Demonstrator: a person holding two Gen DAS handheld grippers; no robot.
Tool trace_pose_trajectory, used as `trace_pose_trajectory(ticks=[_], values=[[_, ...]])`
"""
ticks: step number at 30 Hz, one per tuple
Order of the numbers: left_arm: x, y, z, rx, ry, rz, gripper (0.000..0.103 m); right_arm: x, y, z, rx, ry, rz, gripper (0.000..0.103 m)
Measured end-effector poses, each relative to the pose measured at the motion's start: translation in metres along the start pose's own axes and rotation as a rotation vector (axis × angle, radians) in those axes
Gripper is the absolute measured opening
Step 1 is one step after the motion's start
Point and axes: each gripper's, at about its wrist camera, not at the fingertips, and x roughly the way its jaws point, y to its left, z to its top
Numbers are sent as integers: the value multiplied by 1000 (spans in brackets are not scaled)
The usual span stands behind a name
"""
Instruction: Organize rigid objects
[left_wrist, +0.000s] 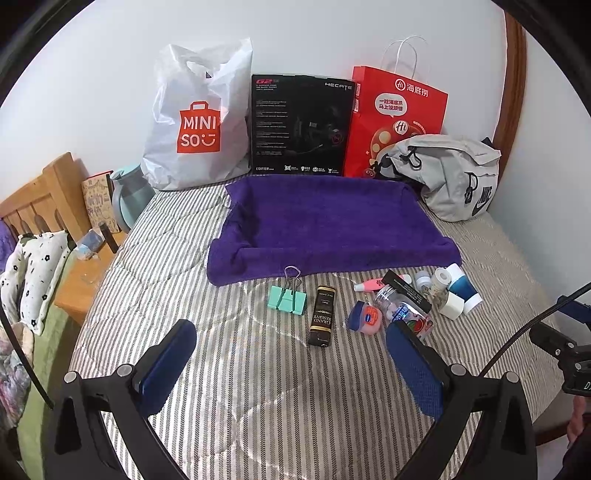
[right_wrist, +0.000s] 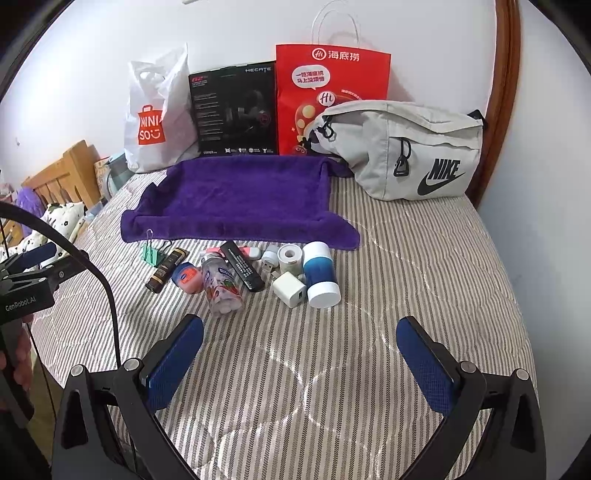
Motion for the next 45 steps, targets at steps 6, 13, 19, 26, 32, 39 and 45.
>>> trace_pose_trajectory(ticks=[6,13,19,26,32,39,45], values=[[1,1,-1,-1,4,-2,103,0,1,1,0,3,0,103],[2,0,-1,-2,13,1,103,0,1,0,4,4,2,103],[3,1,-2,-3,15,2,103,0,-1,0,7,6,0,103],[3,1,-2,-4,15,6,103,-1,-3,-1,11,5,-1,103],[3,0,-2,-2,15,10,103,-1,-2,0,7,8,-1,103],[3,0,-2,-3,16,9,103,-2,-1,-1,8,6,-1,103],[2,2,-3,-3,19,8,103,-1,-1,0,8,7,-2,103]])
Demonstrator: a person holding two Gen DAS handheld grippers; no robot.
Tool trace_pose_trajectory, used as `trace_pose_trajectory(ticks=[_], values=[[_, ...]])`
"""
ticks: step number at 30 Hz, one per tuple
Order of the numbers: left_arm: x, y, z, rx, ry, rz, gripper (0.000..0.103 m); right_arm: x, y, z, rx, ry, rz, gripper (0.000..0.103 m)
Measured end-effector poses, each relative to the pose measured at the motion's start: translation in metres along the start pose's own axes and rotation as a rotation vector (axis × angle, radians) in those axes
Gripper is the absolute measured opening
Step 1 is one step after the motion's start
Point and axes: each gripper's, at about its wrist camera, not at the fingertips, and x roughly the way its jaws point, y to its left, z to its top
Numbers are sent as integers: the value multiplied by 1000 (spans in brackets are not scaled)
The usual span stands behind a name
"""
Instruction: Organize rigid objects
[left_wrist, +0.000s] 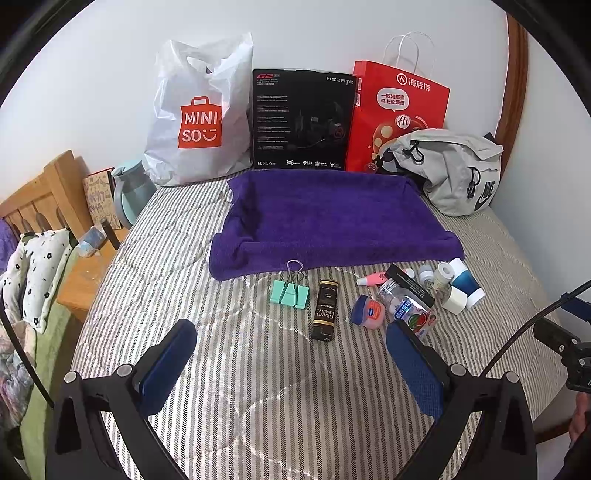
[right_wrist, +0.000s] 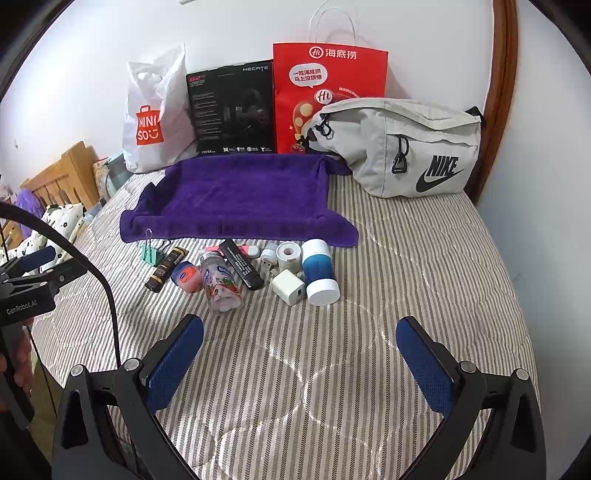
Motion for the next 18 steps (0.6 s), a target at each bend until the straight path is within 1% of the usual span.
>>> trace_pose_trajectory(ticks=[11,18], values=[[1,0,-1,1,7,2,103,4,-2,0,0,5,-1,103],[25,4,1,20,31,34,103,19,-10,1,13,32,6,103]])
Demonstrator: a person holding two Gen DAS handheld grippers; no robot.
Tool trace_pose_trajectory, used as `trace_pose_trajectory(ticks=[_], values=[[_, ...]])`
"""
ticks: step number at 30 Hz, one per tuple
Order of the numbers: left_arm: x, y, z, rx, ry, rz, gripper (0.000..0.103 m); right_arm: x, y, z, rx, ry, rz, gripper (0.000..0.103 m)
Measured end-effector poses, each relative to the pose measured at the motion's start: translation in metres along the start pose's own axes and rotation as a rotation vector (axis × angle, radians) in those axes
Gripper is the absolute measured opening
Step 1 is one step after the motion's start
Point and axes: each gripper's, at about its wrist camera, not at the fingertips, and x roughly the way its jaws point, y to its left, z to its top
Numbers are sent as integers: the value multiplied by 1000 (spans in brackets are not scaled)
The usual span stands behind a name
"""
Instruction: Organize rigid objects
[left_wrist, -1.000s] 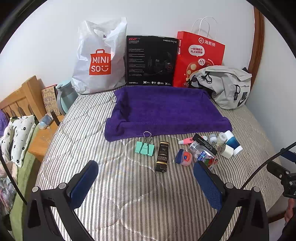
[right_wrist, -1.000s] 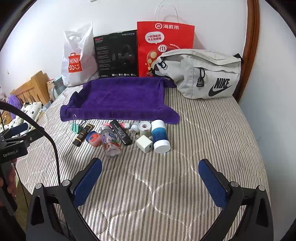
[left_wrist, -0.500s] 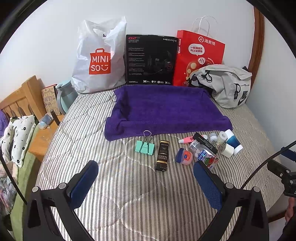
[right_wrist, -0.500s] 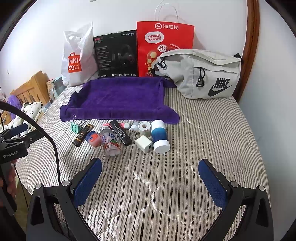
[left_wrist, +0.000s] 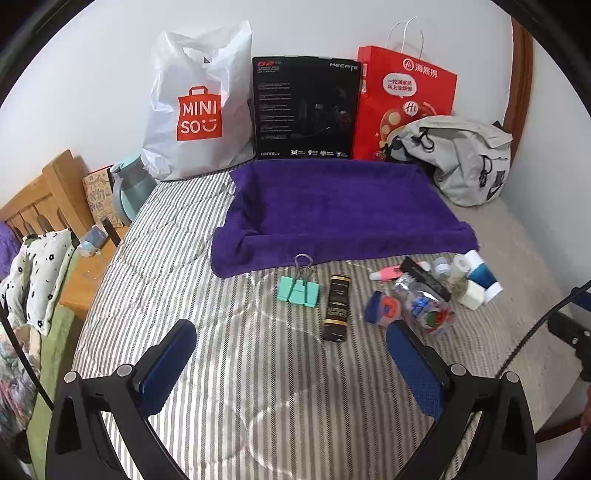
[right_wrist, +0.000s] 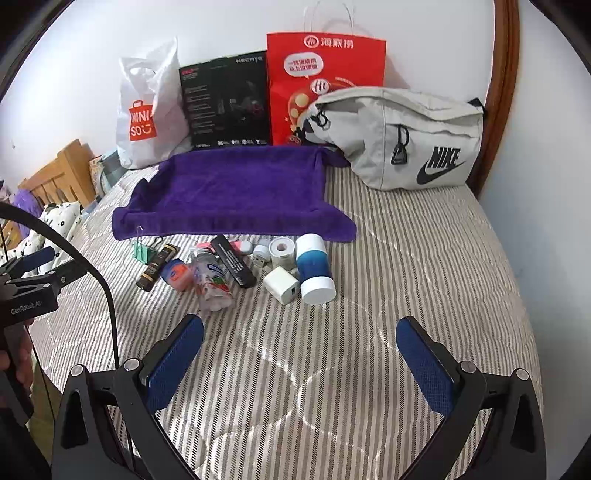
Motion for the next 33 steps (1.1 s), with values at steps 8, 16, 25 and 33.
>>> trace_pose_trajectory(ticks=[8,16,25,33], values=[[62,9,4,0,74,-7,103,30,-15,-1,11,56,-4,103],[113,7,14,90,111,-17,98,48,-32,-5,32,99,-24,103],[134,8,25,130,113,-136,67,65,-38,3,51,127,-50,103],[130,0,22,183,104,-172,50,83,-39,15,47,151,-70,103]])
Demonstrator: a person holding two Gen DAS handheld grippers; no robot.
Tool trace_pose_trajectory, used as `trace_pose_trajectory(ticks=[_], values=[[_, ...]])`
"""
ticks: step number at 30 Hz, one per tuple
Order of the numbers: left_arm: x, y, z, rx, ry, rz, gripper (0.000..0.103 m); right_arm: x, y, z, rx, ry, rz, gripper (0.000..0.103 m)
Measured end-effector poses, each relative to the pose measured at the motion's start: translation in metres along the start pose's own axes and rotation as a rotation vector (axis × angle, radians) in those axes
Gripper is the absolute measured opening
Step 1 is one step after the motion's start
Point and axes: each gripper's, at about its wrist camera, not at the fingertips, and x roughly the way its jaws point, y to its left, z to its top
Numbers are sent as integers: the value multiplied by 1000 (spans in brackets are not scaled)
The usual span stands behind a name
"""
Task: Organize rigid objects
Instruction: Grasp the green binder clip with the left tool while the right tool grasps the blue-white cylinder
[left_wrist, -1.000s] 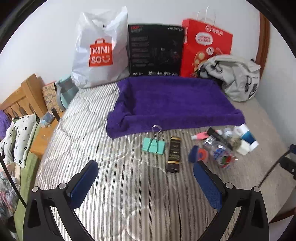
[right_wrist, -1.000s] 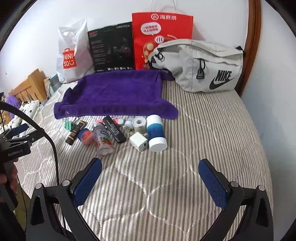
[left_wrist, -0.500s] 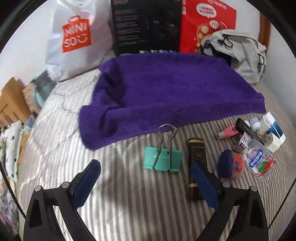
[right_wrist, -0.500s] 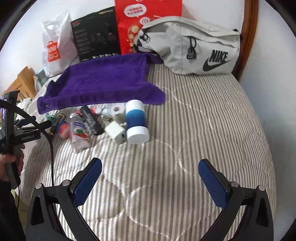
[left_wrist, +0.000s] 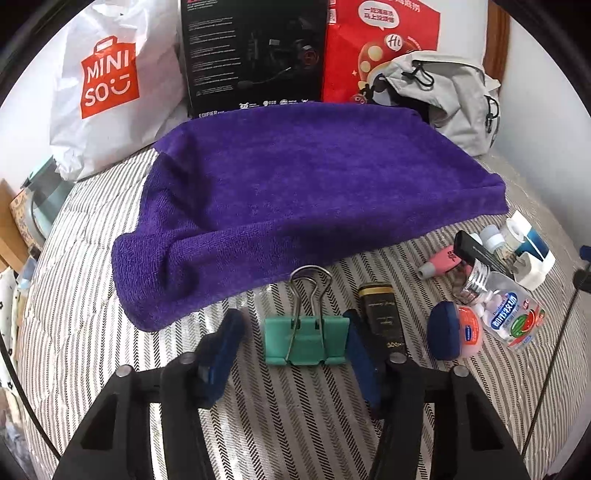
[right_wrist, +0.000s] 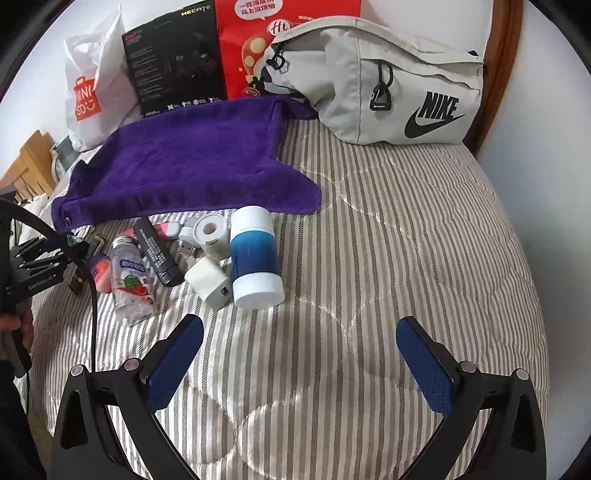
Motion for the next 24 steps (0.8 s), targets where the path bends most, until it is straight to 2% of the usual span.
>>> trace_pose_trajectory(ticks=[2,10,13,15,18,22,24], values=[[-2,-3,0,3,1,-6,39,4,0,3,9,-2,5,103],[-2,-5,1,-11,15,6,39,25,2,35,9,-43,54,101],[-1,-4,2,-14,24,4,39,44,3,43,-34,-8,41,87],[-1,-5,2,-16,24,5,39,55,4,45,-46,28,68,80],[-1,-5,3,-17,30,7,39,68,8,45,-88,65,76,76],[0,-5,3,-21,32,10,39,79,10,48,-99,63,81,72],[0,-6,3,-20,32,14,39,79,13,47,-136,35,75,70]])
